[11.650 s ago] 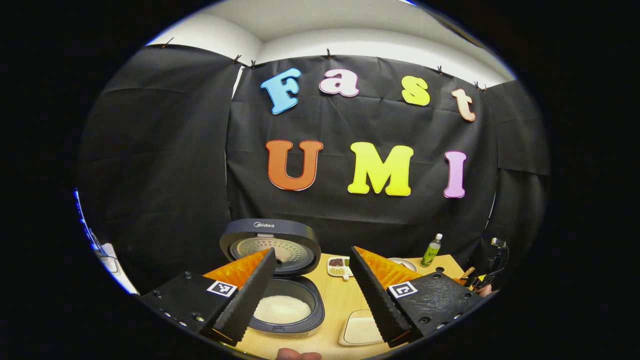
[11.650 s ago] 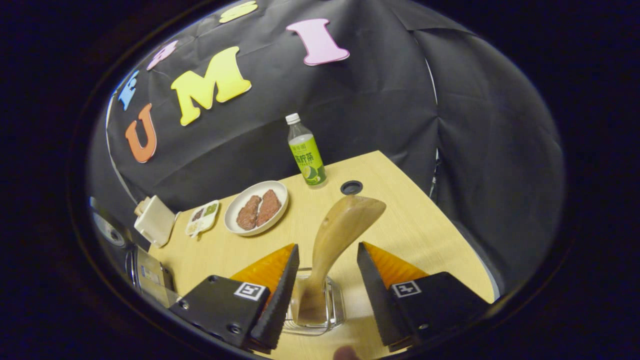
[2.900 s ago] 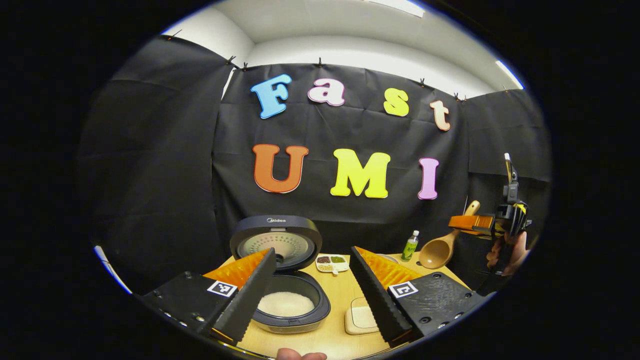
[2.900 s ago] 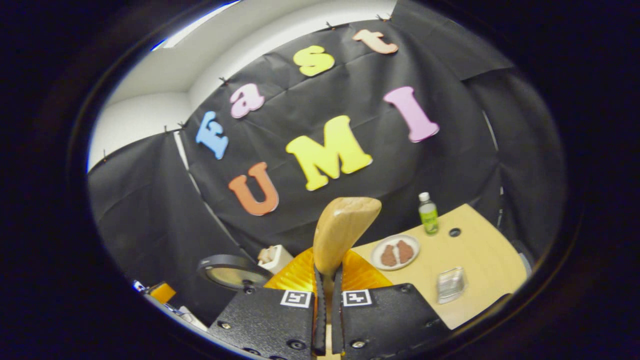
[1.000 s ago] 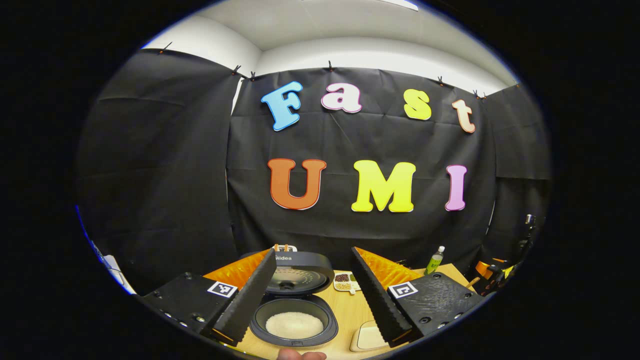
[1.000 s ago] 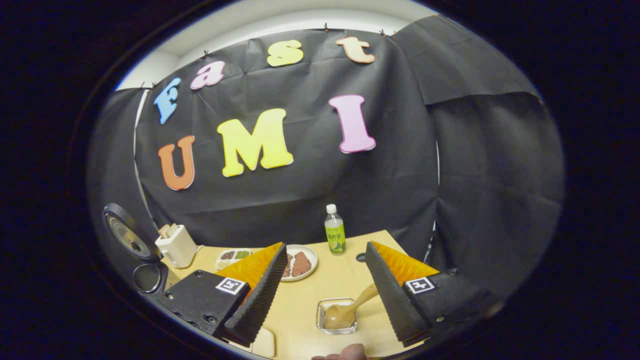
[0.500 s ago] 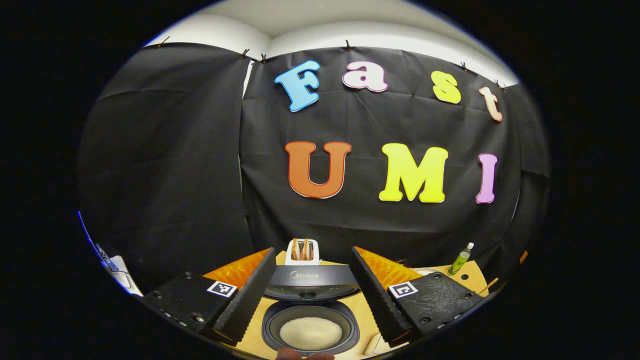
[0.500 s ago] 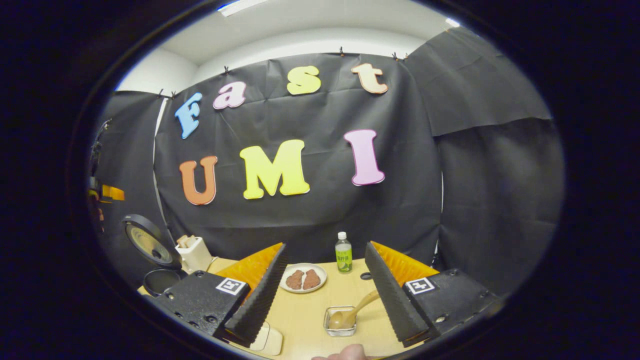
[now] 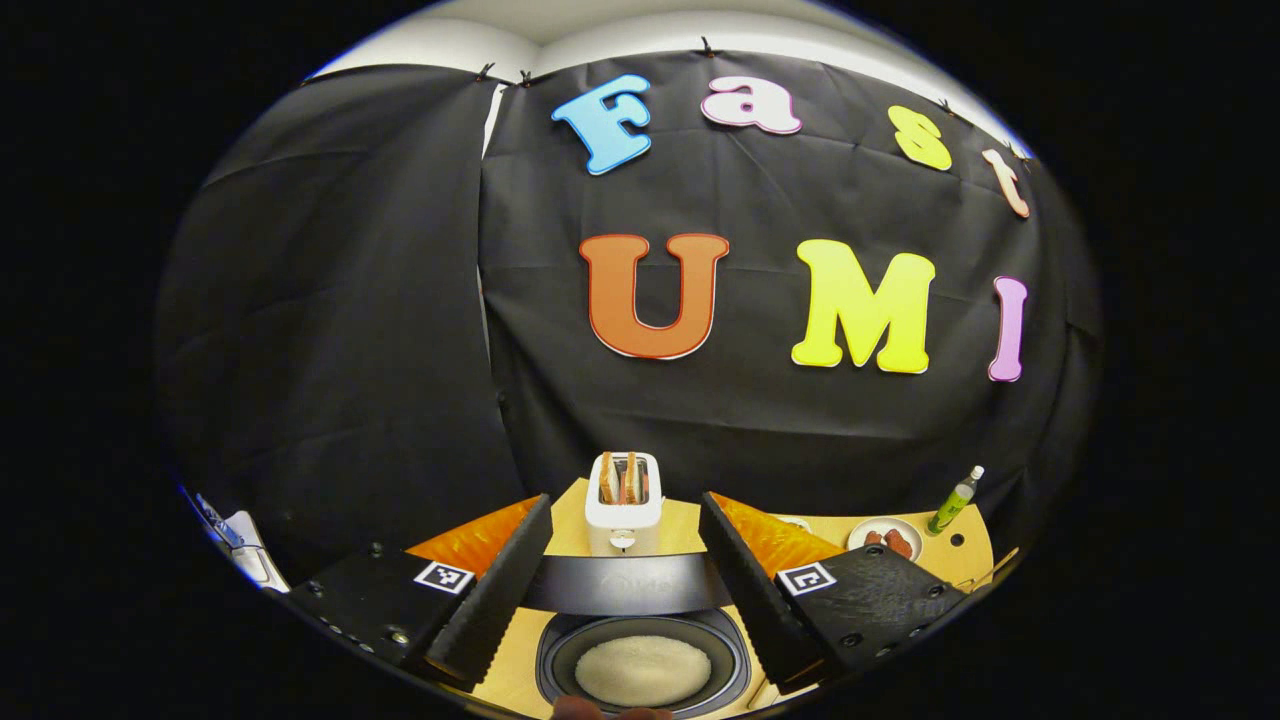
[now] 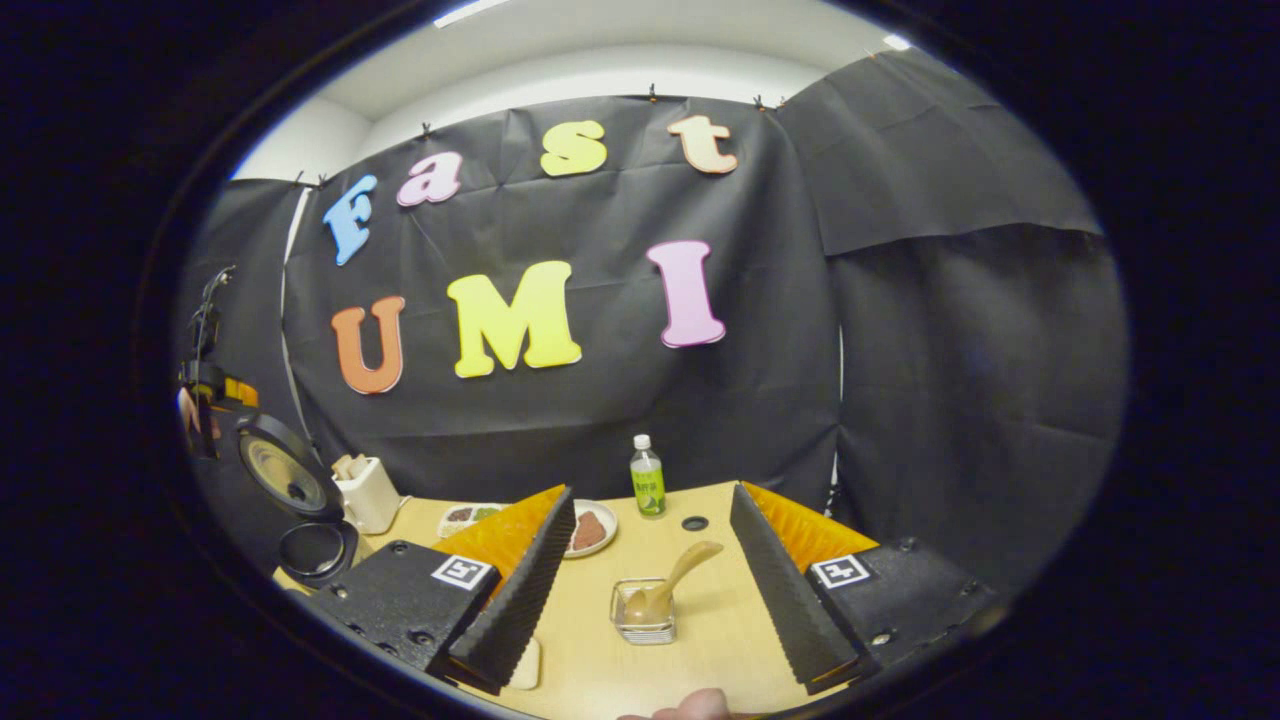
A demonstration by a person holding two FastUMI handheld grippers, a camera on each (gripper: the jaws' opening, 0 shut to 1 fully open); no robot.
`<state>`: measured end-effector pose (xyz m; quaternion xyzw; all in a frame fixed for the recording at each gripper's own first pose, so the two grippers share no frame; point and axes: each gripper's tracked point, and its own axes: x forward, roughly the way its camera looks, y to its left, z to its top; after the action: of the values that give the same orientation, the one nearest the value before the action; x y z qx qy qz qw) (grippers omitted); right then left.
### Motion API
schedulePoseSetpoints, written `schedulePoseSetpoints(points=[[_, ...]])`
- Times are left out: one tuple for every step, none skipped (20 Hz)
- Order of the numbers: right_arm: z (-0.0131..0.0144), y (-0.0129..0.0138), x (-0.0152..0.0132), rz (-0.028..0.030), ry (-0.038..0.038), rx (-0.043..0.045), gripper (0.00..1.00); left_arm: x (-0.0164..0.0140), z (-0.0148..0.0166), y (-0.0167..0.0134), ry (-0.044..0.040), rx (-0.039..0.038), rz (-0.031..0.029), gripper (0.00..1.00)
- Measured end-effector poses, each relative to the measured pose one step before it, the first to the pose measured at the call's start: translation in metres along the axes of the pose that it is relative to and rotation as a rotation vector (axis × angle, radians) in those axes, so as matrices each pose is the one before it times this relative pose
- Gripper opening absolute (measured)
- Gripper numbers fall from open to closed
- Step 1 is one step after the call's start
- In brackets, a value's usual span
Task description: Close the left gripper, press the button to open the rice cooker; take a wooden spoon from the chopstick holder with the right hand, scoop a spoonful of rice and pour it into the rice cooker, then put the wooden spoon back into the chopstick holder.
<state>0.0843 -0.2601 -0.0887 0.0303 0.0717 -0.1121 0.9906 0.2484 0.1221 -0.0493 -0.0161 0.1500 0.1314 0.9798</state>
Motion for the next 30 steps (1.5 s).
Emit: schedulePoseSetpoints(points=[[-0.00052, -0.00243, -0.00145, -0.00843, 0.00149, 0.00406, 1.00, 0.00490, -0.00730, -0.00110, 0.02622, -0.00041, -0.00139, 0.95], [-0.00033, -0.00128, -0.00090, -0.00456, 0.00046, 0.00171, 1.00, 0.00106, -0.00516, -0.00037, 0.02679, -0.00339, 0.00571, 0.95], [-0.00084, 0.00222, -0.00100, 0.00286, 0.00212, 0.00200, 1.00, -0.00351, 0.00294, 0.00199, 0.00560, -0.00766, -0.00146, 0.96], [-0.00148, 0.00399, 0.00065, 0.00648, 0.00433, -0.00275, 1.00, -0.00238, -0.00486, -0.00224, 0.02146, -0.00755, -0.00246, 0.96], [-0.00106, 0.00465, 0.00105, 0.00950, 0.00446, -0.00534, 0.94, -0.00240, -0.00315, -0.00029, 0.00710, 0.00334, 0.00116, 0.96], [-0.00038, 0.00677, 0.00049, 0.01317, 0.00174, -0.00508, 1.00, -0.00336, -0.00553, -0.00105, 0.01745, 0.00362, -0.00327, 0.97], [-0.00046, 0.00736, 0.00187, 0.01483, 0.00431, -0.00191, 0.94, -0.00540, -0.00652, -0.00133, 0.01718, -0.00082, -0.00768, 0.96], [-0.00111, 0.00848, 0.00134, 0.01873, 0.00318, -0.00055, 1.00, -0.00606, -0.00696, -0.00125, 0.01795, -0.00330, -0.01118, 0.97], [0.00001, 0.00786, 0.00106, 0.01760, 0.00301, -0.00192, 0.94, -0.00765, -0.00941, -0.00165, 0.02103, -0.00371, -0.01082, 0.97], [-0.00052, 0.00816, 0.00268, 0.01866, -0.00140, -0.00462, 1.00, -0.00712, -0.01013, -0.00196, 0.02265, -0.00104, -0.00855, 0.97], [-0.00014, 0.00696, 0.00247, 0.01413, -0.00041, -0.00793, 0.94, -0.00548, -0.01335, -0.00120, 0.02198, 0.00348, -0.00344, 0.97], [-0.00144, 0.00459, 0.00246, 0.01022, 0.00146, -0.00390, 0.94, -0.00585, -0.01351, -0.00193, 0.02187, 0.00079, -0.00503, 0.96], [-0.00081, 0.00562, 0.00228, 0.01171, 0.00531, 0.00207, 0.94, -0.00395, -0.01429, -0.00299, 0.02658, 0.00093, -0.01274, 0.96], [-0.00258, 0.00610, 0.00144, 0.01390, 0.00765, 0.00396, 0.94, -0.00225, -0.01354, -0.00190, 0.02827, -0.00355, -0.00738, 0.96], [-0.00088, 0.00584, 0.00182, 0.01366, 0.00411, -0.00194, 0.94, -0.00169, -0.01141, -0.00180, 0.02139, -0.00226, -0.00497, 0.96], [-0.00041, 0.00398, 0.00166, 0.01034, 0.00078, -0.00627, 0.94, -0.00123, -0.00926, -0.00091, 0.01448, 0.00444, -0.00312, 0.97], [0.00018, 0.00482, 0.00175, 0.01088, -0.00010, -0.00651, 1.00, -0.00079, -0.00772, -0.00063, 0.01032, 0.00688, -0.00285, 0.97], [0.00010, 0.00423, 0.00106, 0.01044, 0.00101, -0.00446, 1.00, 0.00021, -0.00537, -0.00074, 0.01114, 0.00133, -0.00057, 0.97], [-0.00072, 0.00408, 0.00227, 0.01038, 0.00240, -0.00312, 0.98, 0.00002, -0.00487, -0.00047, 0.01092, -0.00091, 0.00161, 0.97], [-0.00048, 0.00277, 0.00121, 0.00779, 0.00270, -0.00227, 0.96, -0.00034, -0.00388, -0.00070, 0.00635, 0.00182, 0.00169, 0.97], [-0.00077, 0.00186, 0.00198, 0.00598, 0.00355, -0.00183, 0.94, 0.00105, -0.00377, 0.00072, 0.00642, 0.00142, 0.00220, 0.97], [-0.00157, 0.00265, 0.00148, 0.00706, 0.00431, 0.00088, 0.94, 0.00132, -0.00365, 0.00014, 0.00832, 0.00005, 0.00224, 0.97], [-0.00097, 0.00232, 0.00212, 0.00729, 0.00531, 0.00152, 0.94, 0.00044, -0.00675, -0.00109, 0.01295, 0.00130, 0.00146, 0.97], [-0.00217, 0.00103, 0.00225, 0.00615, 0.00589, 0.00274, 1.00, 0.00019, -0.00806, -0.00068, 0.01629, -0.00098, 0.00168, 0.97], [-0.00101, 0.00254, 0.00181, 0.00975, 0.00533, 0.00360, 1.00, 0.00186, -0.00850, -0.00036, 0.01708, -0.00151, 0.00145, 0.97], [-0.00129, 0.00160, 0.00217, 0.00774, 0.00343, -0.00030, 0.94, 0.00231, -0.00762, -0.00088, 0.01773, -0.00235, 0.00001, 0.98], [-0.00084, 0.00129, 0.00242, 0.00589, 0.00228, -0.00336, 1.00, 0.00120, -0.00975, 0.00245, 0.01988, -0.00129, -0.00087, 0.98], [-0.00046, -0.00008, 0.00195, 0.00367, 0.00213, -0.00281, 1.00, 0.00088, -0.00741, -0.00106, 0.01625, -0.00480, -0.00189, 0.98], [0.00058, 0.00067, 0.00106, 0.00453, -0.00049, -0.00201, 1.00, 0.00065, -0.00631, 0.00082, 0.01309, -0.00497, 0.00021, 1.00], [0.00018, 0.00022, 0.00124, 0.00313, 0.00106, -0.00587, 1.00, 0.00182, -0.00466, 0.00121, 0.00911, -0.00487, 0.00028, 0.98]])
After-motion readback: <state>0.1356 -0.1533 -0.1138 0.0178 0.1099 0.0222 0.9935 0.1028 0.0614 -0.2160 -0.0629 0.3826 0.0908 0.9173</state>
